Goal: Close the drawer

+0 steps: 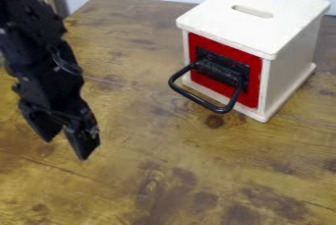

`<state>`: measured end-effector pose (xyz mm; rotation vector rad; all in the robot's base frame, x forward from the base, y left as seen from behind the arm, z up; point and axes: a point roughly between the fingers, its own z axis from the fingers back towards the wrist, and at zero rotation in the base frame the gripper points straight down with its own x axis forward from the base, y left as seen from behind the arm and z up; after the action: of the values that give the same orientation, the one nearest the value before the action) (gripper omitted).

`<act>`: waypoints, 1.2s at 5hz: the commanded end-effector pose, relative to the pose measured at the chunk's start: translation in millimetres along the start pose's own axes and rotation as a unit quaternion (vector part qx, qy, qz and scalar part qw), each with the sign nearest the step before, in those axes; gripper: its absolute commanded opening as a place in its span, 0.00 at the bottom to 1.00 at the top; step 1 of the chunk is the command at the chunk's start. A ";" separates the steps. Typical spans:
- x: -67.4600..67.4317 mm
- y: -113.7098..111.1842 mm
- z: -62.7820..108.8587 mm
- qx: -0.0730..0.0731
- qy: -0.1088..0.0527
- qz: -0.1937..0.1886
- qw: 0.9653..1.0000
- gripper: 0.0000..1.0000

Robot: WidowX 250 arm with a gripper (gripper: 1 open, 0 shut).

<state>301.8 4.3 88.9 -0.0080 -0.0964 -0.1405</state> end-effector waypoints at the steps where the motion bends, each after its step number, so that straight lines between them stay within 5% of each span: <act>1: 3.7 5.2 28.4 0.005 -0.020 0.020 1.000 1.00; 2: 8.3 6.1 43.0 0.014 -0.040 0.029 0.999 1.00; 3: 15.4 8.4 46.6 0.011 -0.041 0.026 0.999 1.00; 6: 6.7 18.7 18.2 0.004 -0.018 0.029 0.999 1.00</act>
<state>306.5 15.9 97.8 -0.0076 -0.0998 -0.1006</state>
